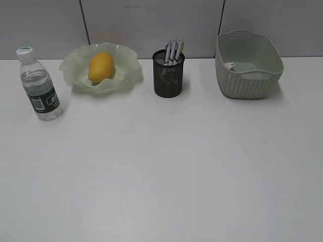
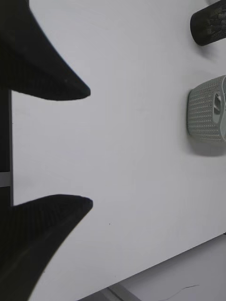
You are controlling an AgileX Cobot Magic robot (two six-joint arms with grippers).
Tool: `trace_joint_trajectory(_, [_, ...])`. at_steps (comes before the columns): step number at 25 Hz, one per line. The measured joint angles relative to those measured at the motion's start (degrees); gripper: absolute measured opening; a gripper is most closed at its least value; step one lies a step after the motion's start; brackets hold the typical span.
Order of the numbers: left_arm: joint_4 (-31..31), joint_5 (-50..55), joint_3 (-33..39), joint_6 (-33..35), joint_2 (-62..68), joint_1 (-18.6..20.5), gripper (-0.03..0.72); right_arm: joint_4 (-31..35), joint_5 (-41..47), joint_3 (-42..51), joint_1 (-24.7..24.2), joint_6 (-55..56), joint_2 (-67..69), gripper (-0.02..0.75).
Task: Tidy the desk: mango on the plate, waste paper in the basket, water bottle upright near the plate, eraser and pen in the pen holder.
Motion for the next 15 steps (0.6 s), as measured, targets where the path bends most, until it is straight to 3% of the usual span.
trace_joint_trajectory(15, [0.0, 0.0, 0.0, 0.0, 0.0, 0.0, 0.239, 0.0, 0.0, 0.0, 0.0, 0.0, 0.0, 0.502])
